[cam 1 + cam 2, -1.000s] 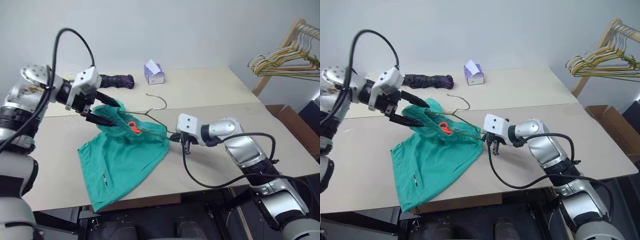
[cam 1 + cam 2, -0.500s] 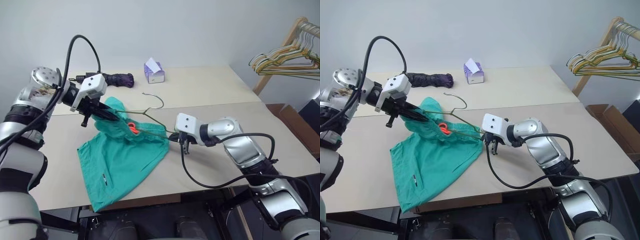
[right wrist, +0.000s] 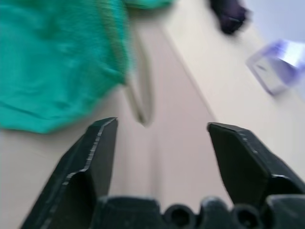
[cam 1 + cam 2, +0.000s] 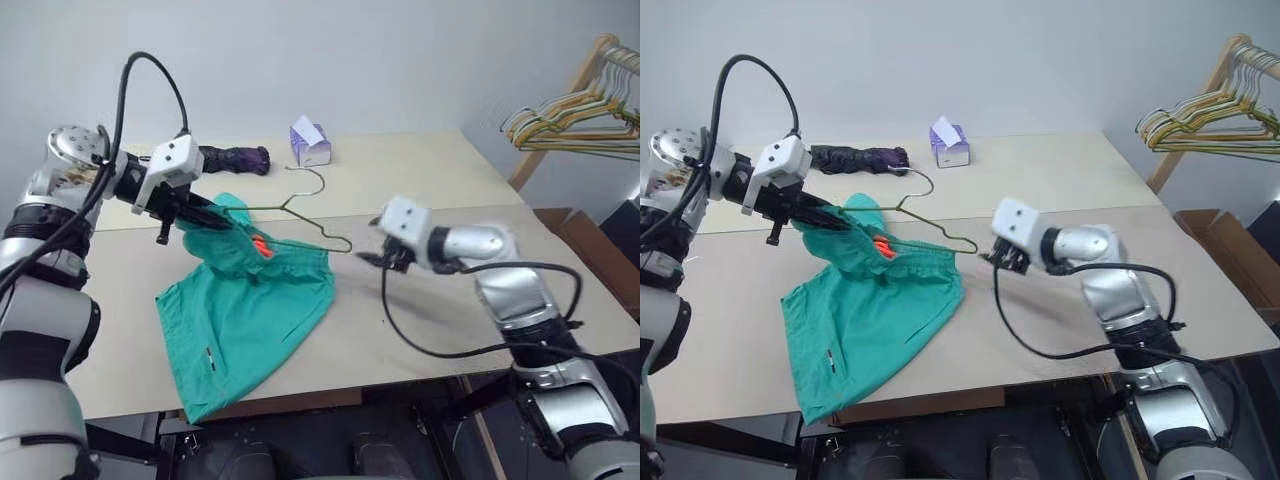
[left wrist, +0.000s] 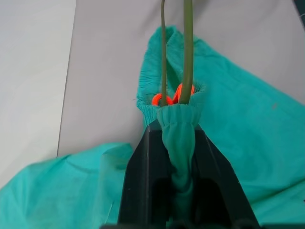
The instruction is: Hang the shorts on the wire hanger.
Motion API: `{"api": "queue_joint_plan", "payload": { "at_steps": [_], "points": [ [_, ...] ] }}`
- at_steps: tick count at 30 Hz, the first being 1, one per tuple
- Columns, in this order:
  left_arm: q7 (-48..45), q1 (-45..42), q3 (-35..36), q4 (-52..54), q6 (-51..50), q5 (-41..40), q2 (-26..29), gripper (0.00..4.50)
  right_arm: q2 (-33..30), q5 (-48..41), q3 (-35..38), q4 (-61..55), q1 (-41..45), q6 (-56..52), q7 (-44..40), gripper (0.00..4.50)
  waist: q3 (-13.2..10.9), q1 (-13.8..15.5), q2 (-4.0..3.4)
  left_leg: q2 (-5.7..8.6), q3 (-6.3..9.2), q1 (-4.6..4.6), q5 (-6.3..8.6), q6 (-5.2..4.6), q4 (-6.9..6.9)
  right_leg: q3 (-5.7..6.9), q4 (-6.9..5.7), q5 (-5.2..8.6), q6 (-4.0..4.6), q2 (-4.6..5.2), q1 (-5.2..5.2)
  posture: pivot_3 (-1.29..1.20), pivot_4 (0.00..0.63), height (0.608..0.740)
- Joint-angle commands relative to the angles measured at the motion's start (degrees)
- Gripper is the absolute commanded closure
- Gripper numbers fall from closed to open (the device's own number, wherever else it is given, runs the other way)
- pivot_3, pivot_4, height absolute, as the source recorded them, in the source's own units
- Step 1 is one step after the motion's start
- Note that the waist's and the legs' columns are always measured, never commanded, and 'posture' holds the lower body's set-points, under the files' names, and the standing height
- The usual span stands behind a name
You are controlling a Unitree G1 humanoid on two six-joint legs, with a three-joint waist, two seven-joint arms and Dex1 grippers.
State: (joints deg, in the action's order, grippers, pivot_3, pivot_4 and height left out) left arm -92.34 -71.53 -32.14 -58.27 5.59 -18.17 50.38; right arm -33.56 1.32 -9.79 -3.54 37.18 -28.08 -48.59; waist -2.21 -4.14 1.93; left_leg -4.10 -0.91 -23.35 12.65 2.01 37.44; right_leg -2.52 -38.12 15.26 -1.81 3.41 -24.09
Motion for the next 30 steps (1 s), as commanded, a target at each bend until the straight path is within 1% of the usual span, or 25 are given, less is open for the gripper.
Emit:
{"api": "queue_joint_plan", "payload": {
  "at_steps": [1, 4, 6, 8, 10, 13, 17, 23, 26, 30],
  "points": [
    [-0.1, -2.9, 6.4, -2.9, 1.0, 2.1, -1.7, 4.39, -0.3, -4.9, 6.5, -6.4, -2.2, -5.9, 1.2, 0.04, 0.0, 0.1, 0.02, 0.00, 0.00, 0.01, 0.00, 0.00, 0.00, 0.00, 0.00, 0.00, 0.00, 0.00, 0.02, -0.07, 0.000, 0.740],
    [-0.2, -2.9, 8.6, -3.7, 1.8, 3.4, -2.0, 4.39, 0.1, -8.8, 9.1, -9.6, -5.3, -7.8, 1.0, 0.04, 0.0, 0.0, 0.01, 0.00, 0.03, -0.02, 0.01, -0.01, 0.03, 0.02, 0.01, 0.00, 0.00, 0.00, 0.04, -0.07, 0.000, 0.740],
    [-0.2, -3.3, 10.4, -4.3, 1.9, 4.7, -2.4, 4.39, 0.8, -11.4, 9.3, -10.6, -7.5, -10.3, 0.7, 0.04, 0.0, -0.2, 0.02, 0.00, 0.02, -0.01, 0.01, -0.02, 0.05, 0.00, 0.00, 0.00, 0.00, 0.00, 0.04, -0.07, 0.000, 0.740],
    [-0.2, -3.5, 11.3, -4.0, 1.4, 5.0, -2.3, 4.39, 2.8, -14.2, 8.7, -10.5, -9.8, -11.1, 0.3, 0.04, 0.0, -0.5, 0.03, 0.00, 0.02, 0.02, 0.01, -0.03, 0.06, -0.01, -0.02, 0.00, 0.00, 0.00, 0.06, -0.07, 0.000, 0.740],
    [-0.2, -3.3, 11.7, -3.3, 1.1, 4.9, -2.0, 4.39, 5.3, -14.9, 5.8, -8.5, -10.4, -11.8, 0.6, 0.04, 0.0, -0.8, 0.03, 0.00, 0.03, 0.07, 0.02, -0.04, 0.06, -0.01, -0.04, 0.00, 0.00, -0.01, 0.10, -0.06, 0.000, 0.740],
    [-0.2, -3.0, 12.0, -2.6, 0.9, 4.9, -1.6, 4.39, 9.9, -15.0, 2.7, -3.5, -8.8, -13.3, 2.3, 0.04, 0.0, -1.4, 0.03, 0.00, 0.04, 0.07, 0.02, -0.04, 0.08, -0.02, -0.06, 0.00, 0.00, -0.01, 0.11, -0.05, 0.000, 0.740],
    [-0.2, -2.6, 12.1, -2.0, 0.5, 4.9, -1.4, 4.39, 14.9, -13.9, -0.3, 3.2, -6.3, -11.2, 3.6, 0.04, 0.0, -1.6, 0.03, 0.00, 0.06, 0.04, 0.02, -0.04, 0.11, -0.02, -0.07, 0.00, 0.00, -0.01, 0.10, -0.05, 0.000, 0.740],
    [-0.2, -2.5, 12.2, -1.5, 0.2, 4.9, -1.5, 4.39, 21.6, -13.3, -0.9, 14.4, -1.1, -7.4, 6.3, 0.04, 0.0, -1.6, 0.02, 0.00, 0.10, 0.00, 0.03, -0.05, 0.15, 0.01, -0.10, 0.00, -0.01, -0.01, 0.08, -0.05, 0.000, 0.740],
    [-0.2, -2.3, 12.1, -1.3, 0.1, 4.9, -1.6, 4.39, 23.9, -13.9, 0.1, 19.3, 0.6, -5.3, 6.5, 0.56, 0.0, -1.6, 0.02, 0.00, 0.12, -0.03, 0.03, -0.06, 0.21, 0.03, -0.11, 0.00, -0.01, 0.00, 0.08, -0.05, 0.000, 0.740],
    [-0.2, -2.0, 12.2, -0.9, -0.1, 4.8, -1.7, 4.39, 25.0, -13.4, 0.5, 22.3, 1.4, -3.8, 7.7, 1.90, 0.0, -1.6, 0.02, 0.00, 0.15, -0.05, 0.03, -0.06, 0.23, 0.05, -0.12, 0.00, -0.02, 0.00, 0.09, -0.05, 0.000, 0.740]
  ]
}}
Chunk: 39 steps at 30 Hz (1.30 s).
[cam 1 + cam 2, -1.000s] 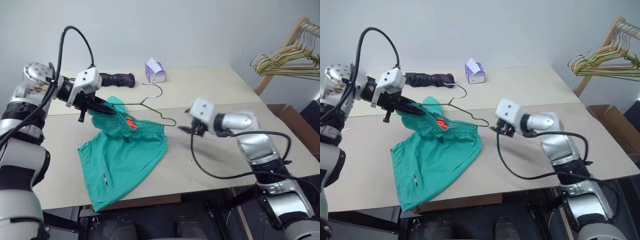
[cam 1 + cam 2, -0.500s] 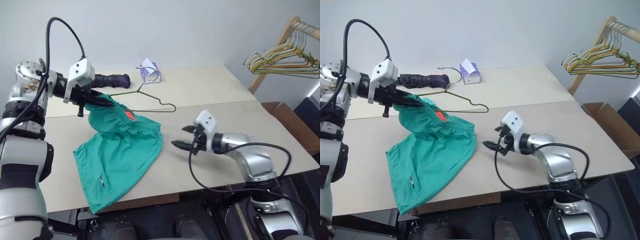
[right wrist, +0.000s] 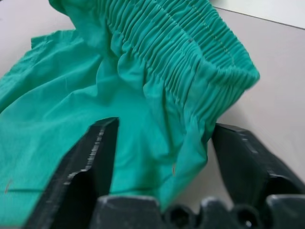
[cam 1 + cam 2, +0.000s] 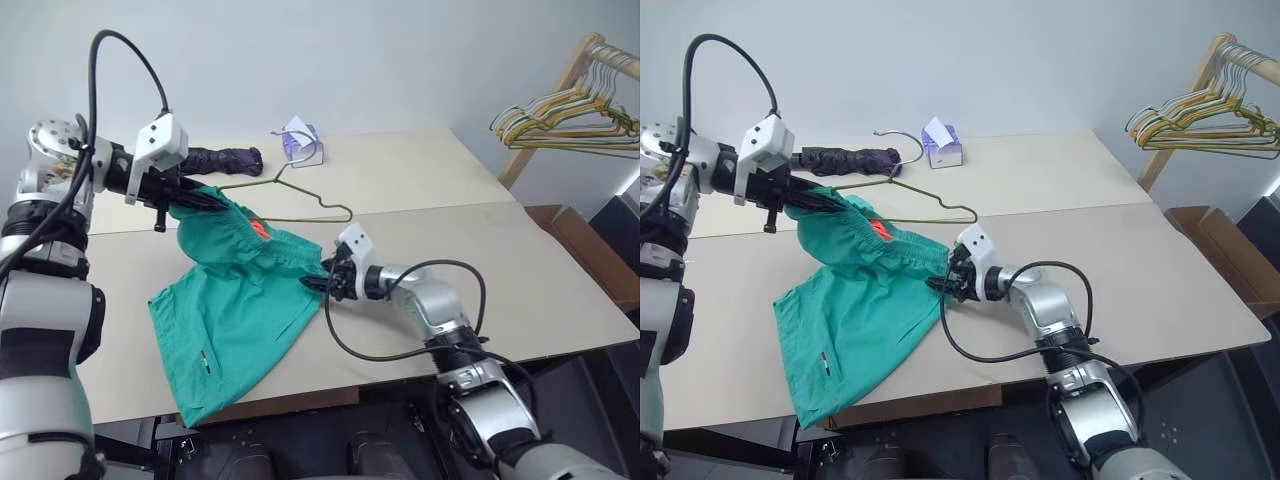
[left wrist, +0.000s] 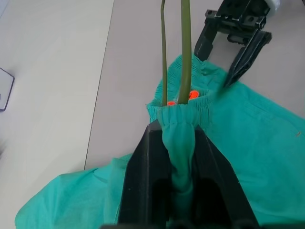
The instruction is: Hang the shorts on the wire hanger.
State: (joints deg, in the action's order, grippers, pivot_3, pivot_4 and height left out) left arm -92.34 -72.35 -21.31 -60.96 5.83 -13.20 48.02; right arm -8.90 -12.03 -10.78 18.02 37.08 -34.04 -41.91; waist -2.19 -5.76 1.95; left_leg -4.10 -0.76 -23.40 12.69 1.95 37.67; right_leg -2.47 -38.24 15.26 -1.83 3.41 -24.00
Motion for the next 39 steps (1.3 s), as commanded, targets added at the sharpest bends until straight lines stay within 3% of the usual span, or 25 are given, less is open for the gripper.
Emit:
{"api": "queue_joint_plan", "payload": {
  "at_steps": [1, 7, 18, 28, 39],
  "points": [
    [-0.2, -1.1, 1.4, 1.9, -0.4, -0.2, 0.7, 4.39, 0.4, 0.0, 1.5, 1.0, 1.6, 2.4, 1.0, 2.24, 0.0, 0.0, 0.00, 0.00, 0.00, 0.00, 0.00, 0.00, 0.00, 0.00, 0.00, 0.00, 0.00, 0.00, 0.00, -0.05, 0.000, 0.740],
    [-0.2, -0.4, 1.2, 2.4, -0.5, -0.9, 1.1, 4.39, 0.4, 0.4, 2.6, 3.2, 1.9, 1.4, 4.2, 4.45, 0.0, -0.5, 0.00, 0.00, 0.01, 0.02, 0.00, 0.00, 0.01, 0.00, -0.07, 0.00, 0.00, 0.00, 0.00, -0.05, 0.000, 0.740],
    [-0.2, 3.3, -5.8, 13.5, -7.4, -13.6, 7.9, 4.39, -6.4, -0.1, 9.0, 3.9, 2.7, 0.5, 8.7, 4.45, 0.0, -1.6, -0.01, 0.00, 0.05, 0.01, 0.01, -0.01, 0.03, -0.04, -0.19, 0.02, -0.03, 0.01, -0.02, -0.05, 0.000, 0.740],
    [-0.2, 2.2, -3.4, 8.0, -3.9, -6.7, 6.0, 4.39, -14.2, -2.4, 12.4, 0.3, 0.6, -1.2, 8.4, 4.45, 0.0, -1.4, 0.00, 0.00, 0.03, 0.02, 0.01, -0.01, 0.06, -0.04, -0.18, 0.03, -0.04, 0.00, -0.02, -0.05, 0.000, 0.740],
    [-0.2, 1.4, 1.1, 3.8, -1.7, 1.4, 4.2, 4.39, -18.4, -4.2, 13.8, -0.9, -1.3, -1.5, 9.5, 4.45, 0.0, -1.4, 0.00, 0.00, 0.02, 0.01, 0.02, -0.03, 0.07, -0.04, -0.17, 0.03, -0.05, 0.00, -0.02, -0.05, 0.000, 0.740]
  ]
}}
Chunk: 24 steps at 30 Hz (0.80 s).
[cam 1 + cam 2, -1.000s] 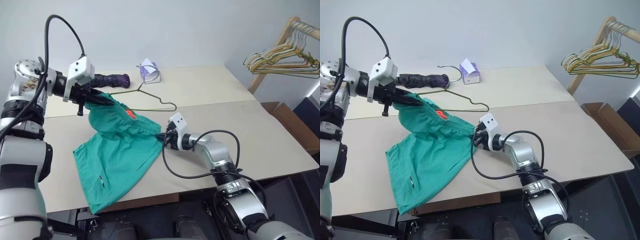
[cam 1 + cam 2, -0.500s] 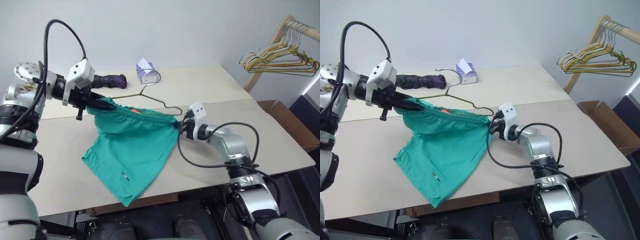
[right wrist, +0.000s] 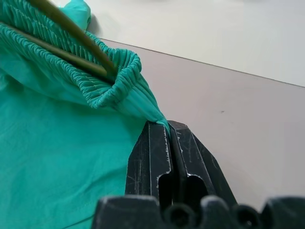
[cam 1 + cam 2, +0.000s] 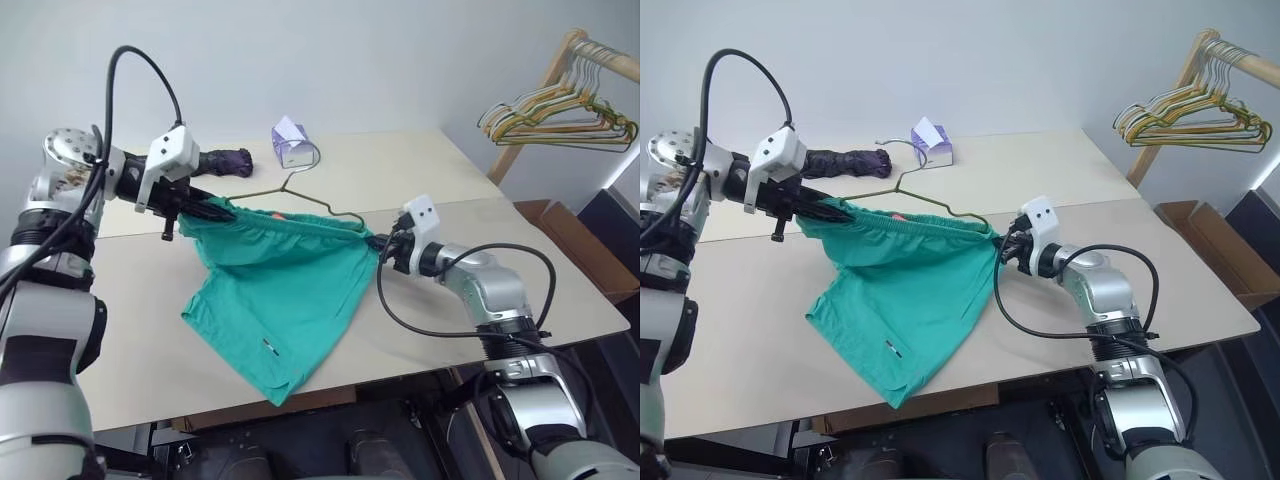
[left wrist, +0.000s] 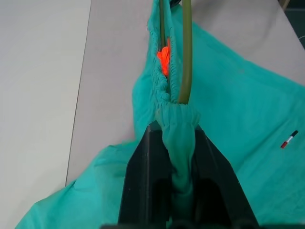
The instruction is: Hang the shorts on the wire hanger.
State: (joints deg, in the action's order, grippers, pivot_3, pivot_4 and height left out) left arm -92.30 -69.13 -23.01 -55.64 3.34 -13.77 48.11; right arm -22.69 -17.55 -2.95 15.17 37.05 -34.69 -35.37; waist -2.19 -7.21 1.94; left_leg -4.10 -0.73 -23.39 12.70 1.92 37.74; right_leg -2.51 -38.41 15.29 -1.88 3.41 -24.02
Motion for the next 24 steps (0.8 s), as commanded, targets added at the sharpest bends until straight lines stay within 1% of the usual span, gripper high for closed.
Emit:
{"api": "queue_joint_plan", "payload": {
  "at_steps": [1, 5, 10, 14, 16, 20, 22, 24],
  "points": [
    [-0.2, -1.8, 2.4, -1.5, 0.8, 2.2, 4.4, 4.39, -4.9, 1.3, 6.1, 2.0, -1.1, -0.6, 3.1, 4.45, 0.0, 0.0, 0.00, 0.00, 0.00, 0.00, 0.00, 0.00, 0.00, 0.00, 0.00, 0.00, 0.00, 0.00, 0.00, -0.05, 0.000, 0.740],
    [-0.2, -1.6, 1.5, -2.7, 4.0, 7.0, 4.8, 4.39, -6.7, 0.8, 5.9, 0.1, -0.4, -0.5, 2.6, 4.45, 0.0, 0.1, 0.00, 0.00, 0.00, 0.00, 0.00, 0.00, 0.00, 0.00, 0.00, 0.00, 0.00, 0.00, 0.00, -0.05, 0.000, 0.740],
    [3.7, -3.1, 2.8, -5.0, 4.9, 11.1, 2.4, 4.39, -11.0, 1.4, 0.8, -9.0, 0.8, -1.9, -2.3, 4.45, 0.0, 0.4, 0.00, 0.00, 0.00, -0.02, 0.00, -0.01, 0.01, 0.01, 0.01, 0.01, -0.01, 0.00, 0.00, -0.04, 0.000, 0.740],
    [4.2, -3.4, 4.1, -4.9, 5.4, 12.1, 0.3, 4.39, -15.2, 3.1, -5.4, -17.2, 5.2, -3.7, -6.6, 4.45, 0.0, 0.3, 0.00, 0.00, -0.01, -0.02, 0.01, -0.02, 0.01, 0.00, 0.00, 0.01, -0.02, 0.00, -0.01, -0.05, 0.000, 0.740],
    [4.6, -3.4, 4.3, -5.1, 5.6, 13.1, -0.1, 4.39, -15.6, 3.1, -6.2, -18.4, 6.7, -4.4, -7.3, 4.45, 0.0, 0.3, -0.01, 0.00, -0.01, -0.01, 0.02, -0.03, 0.02, 0.00, 0.00, 0.01, -0.02, 0.00, -0.03, -0.05, 0.000, 0.740],
    [5.5, -3.1, 6.5, -5.8, 5.9, 13.6, -0.7, 4.39, -18.9, 6.2, -10.0, -19.2, 9.8, -4.6, -10.6, 4.45, 0.0, 0.4, -0.01, 0.00, -0.02, -0.03, 0.02, -0.04, 0.02, 0.01, 0.02, 0.01, -0.02, 0.00, -0.02, -0.05, 0.000, 0.740],
    [5.0, -3.1, 7.8, -5.3, 6.0, 13.2, -1.2, 4.39, -19.8, 7.3, -12.3, -20.5, 12.2, -5.4, -12.9, 4.45, 0.0, 0.4, -0.01, 0.00, -0.02, -0.06, 0.03, -0.04, 0.03, 0.01, 0.03, 0.01, -0.02, 0.01, -0.03, -0.06, 0.000, 0.740],
    [3.9, -3.3, 9.6, -4.2, 4.6, 11.9, -2.1, 4.39, -19.4, 8.1, -14.2, -21.5, 15.7, -7.4, -14.0, 4.45, 0.0, 0.4, -0.02, 0.00, -0.02, -0.09, 0.03, -0.04, 0.05, 0.02, 0.00, 0.01, -0.02, 0.01, -0.07, -0.06, 0.000, 0.740]
  ]
}}
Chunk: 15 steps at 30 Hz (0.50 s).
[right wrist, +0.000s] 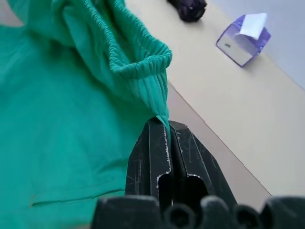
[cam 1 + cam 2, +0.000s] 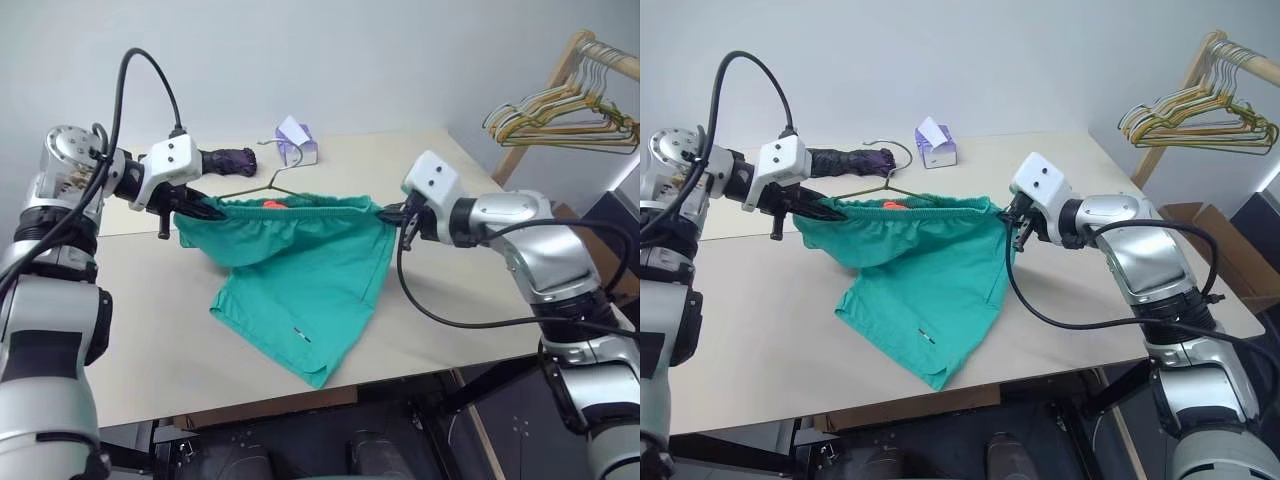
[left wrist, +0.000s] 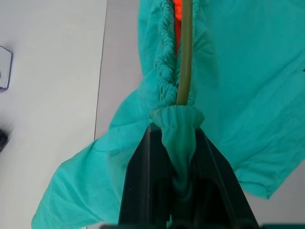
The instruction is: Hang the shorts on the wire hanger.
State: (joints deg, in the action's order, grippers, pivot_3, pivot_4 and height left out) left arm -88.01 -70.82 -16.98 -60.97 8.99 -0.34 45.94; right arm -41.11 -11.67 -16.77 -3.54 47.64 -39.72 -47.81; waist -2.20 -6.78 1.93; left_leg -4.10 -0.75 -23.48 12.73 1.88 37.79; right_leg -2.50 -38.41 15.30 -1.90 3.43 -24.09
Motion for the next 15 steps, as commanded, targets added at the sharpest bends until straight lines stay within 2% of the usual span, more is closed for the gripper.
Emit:
{"api": "queue_joint_plan", "payload": {
  "at_steps": [1, 7, 15],
  "points": [
    [-1.5, -1.8, 4.4, 2.1, -2.6, -2.2, -0.4, 4.39, -0.5, 2.3, -1.1, -3.1, 7.3, -2.7, -2.3, 4.45, 0.0, 0.0, -0.01, 0.00, 0.00, 0.00, 0.00, 0.00, 0.00, 0.00, -0.01, 0.00, 0.00, 0.00, -0.02, -0.06, 0.000, 0.740],
    [-2.3, 0.8, 3.7, 6.7, -1.1, 1.4, -0.3, 4.39, 0.9, 3.1, -2.5, -2.3, 16.1, -6.7, -4.6, 4.45, 0.0, -0.2, -0.03, 0.00, 0.00, -0.01, 0.00, -0.01, 0.00, -0.01, -0.03, 0.00, 0.00, 0.01, -0.04, -0.05, 0.000, 0.740],
    [-1.4, 2.0, 6.4, 8.2, -3.2, 0.0, -1.7, 4.39, 1.1, 9.8, -8.7, -1.4, 16.8, -1.0, -6.8, 4.45, 0.0, -0.1, -0.03, 0.00, -0.01, -0.03, 0.00, -0.01, 0.02, 0.00, -0.07, 0.00, 0.00, 0.02, -0.06, -0.05, 0.000, 0.740]
  ]
}}
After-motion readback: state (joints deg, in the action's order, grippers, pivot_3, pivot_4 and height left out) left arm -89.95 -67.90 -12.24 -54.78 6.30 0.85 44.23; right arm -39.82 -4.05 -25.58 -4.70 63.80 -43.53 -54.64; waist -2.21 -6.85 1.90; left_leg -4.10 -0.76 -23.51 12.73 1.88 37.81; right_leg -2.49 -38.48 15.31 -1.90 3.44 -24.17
